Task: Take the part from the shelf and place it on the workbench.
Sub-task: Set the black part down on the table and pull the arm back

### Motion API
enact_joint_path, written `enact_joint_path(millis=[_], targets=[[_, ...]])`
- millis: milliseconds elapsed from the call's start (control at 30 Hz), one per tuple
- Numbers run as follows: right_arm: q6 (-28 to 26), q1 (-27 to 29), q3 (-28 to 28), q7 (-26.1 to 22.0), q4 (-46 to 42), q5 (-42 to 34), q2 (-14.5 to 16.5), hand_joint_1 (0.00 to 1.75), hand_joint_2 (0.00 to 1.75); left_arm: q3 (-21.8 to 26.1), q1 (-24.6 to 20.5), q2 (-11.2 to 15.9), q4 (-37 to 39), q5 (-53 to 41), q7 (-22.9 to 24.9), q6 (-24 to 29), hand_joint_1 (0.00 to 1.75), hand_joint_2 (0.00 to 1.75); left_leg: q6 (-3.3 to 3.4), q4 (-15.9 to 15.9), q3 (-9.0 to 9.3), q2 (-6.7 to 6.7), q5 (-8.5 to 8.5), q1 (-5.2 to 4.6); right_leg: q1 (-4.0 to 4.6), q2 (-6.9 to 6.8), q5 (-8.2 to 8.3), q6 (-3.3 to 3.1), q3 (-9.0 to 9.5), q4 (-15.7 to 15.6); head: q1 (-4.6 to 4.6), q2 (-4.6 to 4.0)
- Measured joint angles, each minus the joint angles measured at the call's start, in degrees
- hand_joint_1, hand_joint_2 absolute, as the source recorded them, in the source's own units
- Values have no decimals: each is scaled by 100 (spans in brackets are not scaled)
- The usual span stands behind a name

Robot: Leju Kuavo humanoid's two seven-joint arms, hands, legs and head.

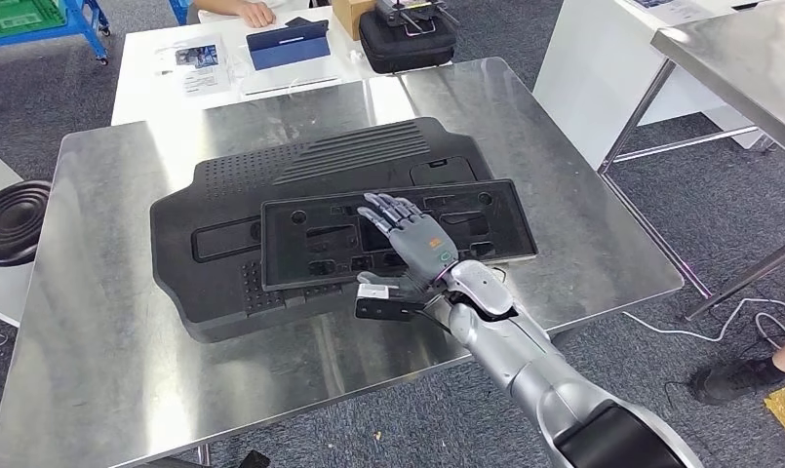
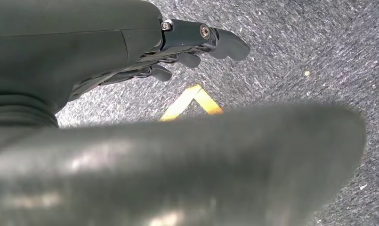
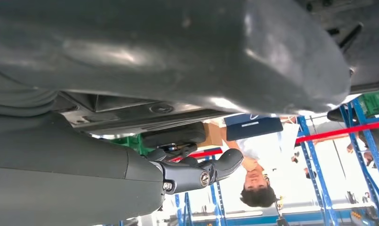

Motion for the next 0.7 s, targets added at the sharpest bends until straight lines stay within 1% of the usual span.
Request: enact_joint_path(millis=[67, 133, 233, 333, 400, 433, 533, 600, 700], targets=[[8, 30, -11, -42, -45, -101, 8, 0, 0, 3, 2, -3, 0, 1, 3, 12, 0, 0, 0, 0, 0, 0, 0, 0, 0, 0, 0, 0, 0, 0, 1, 0], [28, 54, -14, -77, -75, -167, 62, 0, 0, 10, -42, -81, 0, 30, 172, 150, 0, 0, 0, 0, 0, 0, 0, -2, -2, 0, 0, 0, -1, 0, 0, 0], [41, 65, -5, -110, -95, -349, 285, 0, 0, 30, -274, -367, -1, 72, 639, 483, 0, 0, 0, 0, 0, -1, 1, -5, -10, -1, 0, 0, -1, 0, -1, 0], [46, 118, 7, -224, -279, -884, 498, 0, 0, 45, -470, -588, -2, 147, 771, 563, 0, 0, -1, 0, 3, 0, 1, -4, -10, 0, 0, 0, 1, 0, 1, 0], [243, 261, -12, -267, -635, -1623, 572, 0, 0, 72, -500, -652, -2, 249, 721, 605, 0, 0, -1, 0, 4, 4, 0, -4, -10, 1, 0, 0, 2, 1, 2, 0], [449, 374, -33, -255, -883, -2137, 599, 0, 0, 94, -499, -668, -2, 303, 681, 633, 0, 0, -1, 0, 4, 6, 0, -4, -10, 2, 0, 0, 1, 1, 2, 0], [1359, 800, -99, -152, -1809, -4011, 645, 0, 0, 169, -481, -663, -3, 461, 572, 758, 0, 0, -4, 0, 3, 0, -4, -4, -9, 0, -4, -2, -2, 0, -1, 0], [1879, 1095, -118, -103, -2514, -5122, 626, 0, 0, 224, -466, -654, -4, 550, 505, 841, 0, 0, -6, -1, 1, -4, -7, -4, -8, 0, -8, -6, -4, 0, -2, 0], [2424, 1520, -127, -91, -3496, -6212, 494, 0, 0, 306, -422, -650, -4, 667, 411, 928, 0, 0, -9, -2, 1, -3, -13, -4, -8, 0, -10, -8, -3, 0, 0, 0]])
